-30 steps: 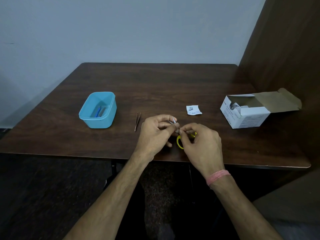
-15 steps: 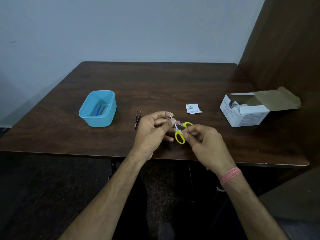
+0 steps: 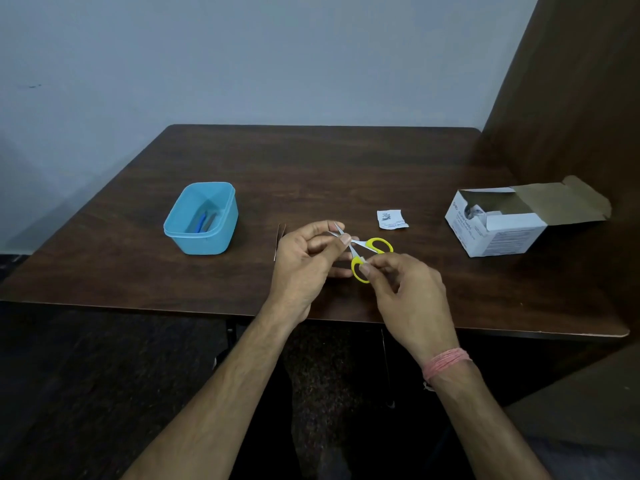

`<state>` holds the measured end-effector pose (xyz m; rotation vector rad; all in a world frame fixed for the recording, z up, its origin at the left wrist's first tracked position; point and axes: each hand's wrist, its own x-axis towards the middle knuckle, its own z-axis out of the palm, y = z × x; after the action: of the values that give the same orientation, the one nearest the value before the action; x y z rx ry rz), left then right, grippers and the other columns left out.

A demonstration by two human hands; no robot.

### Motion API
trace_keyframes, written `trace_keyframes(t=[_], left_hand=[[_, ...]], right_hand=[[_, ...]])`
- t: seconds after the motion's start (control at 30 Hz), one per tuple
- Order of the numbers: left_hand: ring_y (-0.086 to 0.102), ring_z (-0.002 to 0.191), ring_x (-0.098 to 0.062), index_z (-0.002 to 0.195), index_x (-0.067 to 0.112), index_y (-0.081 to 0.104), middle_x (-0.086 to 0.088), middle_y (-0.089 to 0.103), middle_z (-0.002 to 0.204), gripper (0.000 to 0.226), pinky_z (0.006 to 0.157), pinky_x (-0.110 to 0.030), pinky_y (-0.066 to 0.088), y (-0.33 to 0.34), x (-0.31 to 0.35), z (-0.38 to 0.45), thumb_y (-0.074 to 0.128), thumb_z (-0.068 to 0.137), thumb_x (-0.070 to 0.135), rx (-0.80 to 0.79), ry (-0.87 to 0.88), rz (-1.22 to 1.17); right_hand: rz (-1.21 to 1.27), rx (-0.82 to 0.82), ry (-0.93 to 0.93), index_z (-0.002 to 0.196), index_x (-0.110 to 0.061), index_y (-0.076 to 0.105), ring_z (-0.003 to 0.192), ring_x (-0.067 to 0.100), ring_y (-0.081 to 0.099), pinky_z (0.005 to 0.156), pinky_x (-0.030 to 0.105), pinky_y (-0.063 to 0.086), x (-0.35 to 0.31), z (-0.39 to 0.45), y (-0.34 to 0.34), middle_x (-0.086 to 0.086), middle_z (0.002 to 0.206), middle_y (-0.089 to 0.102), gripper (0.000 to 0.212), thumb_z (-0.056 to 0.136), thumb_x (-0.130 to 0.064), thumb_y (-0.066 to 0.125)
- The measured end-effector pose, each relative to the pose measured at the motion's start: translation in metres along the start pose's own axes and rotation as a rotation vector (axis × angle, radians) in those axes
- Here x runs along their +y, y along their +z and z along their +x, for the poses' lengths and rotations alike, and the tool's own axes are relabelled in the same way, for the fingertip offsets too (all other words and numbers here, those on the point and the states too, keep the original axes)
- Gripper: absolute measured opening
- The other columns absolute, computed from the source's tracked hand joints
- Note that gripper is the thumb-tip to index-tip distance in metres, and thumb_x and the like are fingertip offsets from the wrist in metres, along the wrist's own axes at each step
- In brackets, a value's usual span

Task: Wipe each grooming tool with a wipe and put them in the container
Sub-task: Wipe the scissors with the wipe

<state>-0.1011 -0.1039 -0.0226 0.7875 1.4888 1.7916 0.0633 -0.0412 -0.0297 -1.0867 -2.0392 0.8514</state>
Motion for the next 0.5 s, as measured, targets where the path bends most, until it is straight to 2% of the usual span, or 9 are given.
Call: trace_keyframes(t=[0.07,0.13,0.2,0.33,0.5], left_hand=[[0.08,0.08,-0.013,0.12,0.005,0.074,-0.011,0.087,0.103,0.013,0.062,-0.027,0.065,0.0,0.0,0.0,0.075,0.106,0.007,-0.001,0.002,-0.017],[0.079,0.08,-0.013,0.118,0.007,0.074,-0.008,0.087,0.099,0.012,0.062,-0.027,0.065,-0.001,0.001,0.001,0.075,0.106,0.007,0.006,0.005,-0.037],[0.079,0.082,-0.014,0.118,0.008,0.074,-0.008,0.087,0.1,0.011,0.062,-0.027,0.065,0.0,0.001,0.001,0.075,0.107,0.007,0.019,0.011,-0.05],[0.079,0.081,-0.013,0.119,0.007,0.073,-0.01,0.087,0.105,0.012,0.062,-0.025,0.064,0.0,0.002,0.002,0.074,0.107,0.007,0.048,0.015,-0.07],[0.081,0.082,-0.013,0.122,0.006,0.074,-0.005,0.086,0.093,0.015,0.064,-0.026,0.065,0.0,0.002,0.001,0.075,0.106,0.007,0.067,0.014,-0.092]], right_hand=[[0.075,-0.041,0.074,0.098,-0.029,0.083,0.071,0.005,0.068,0.072,0.029,0.056,-0.001,0.003,-0.002,-0.017,0.08,0.075,0.013,0.105,-0.036,0.073],[0.274,-0.107,0.208,0.102,-0.028,0.082,0.048,0.006,0.057,0.051,0.024,0.047,-0.004,0.005,-0.003,-0.012,0.066,0.07,0.018,0.109,-0.036,0.068],[0.503,-0.147,0.351,0.103,-0.021,0.081,0.045,0.008,0.05,0.038,0.022,0.035,-0.011,0.003,-0.002,-0.003,0.073,0.071,0.022,0.111,-0.033,0.065],[0.683,-0.21,0.503,0.097,-0.008,0.076,0.046,0.006,0.048,0.033,0.018,0.027,-0.021,0.002,0.0,-0.001,0.082,0.073,0.031,0.113,-0.03,0.061],[0.833,-0.229,0.611,0.093,-0.01,0.075,0.048,0.004,0.047,0.034,0.015,0.027,-0.027,0.001,-0.004,-0.001,0.08,0.07,0.027,0.107,-0.032,0.069]])
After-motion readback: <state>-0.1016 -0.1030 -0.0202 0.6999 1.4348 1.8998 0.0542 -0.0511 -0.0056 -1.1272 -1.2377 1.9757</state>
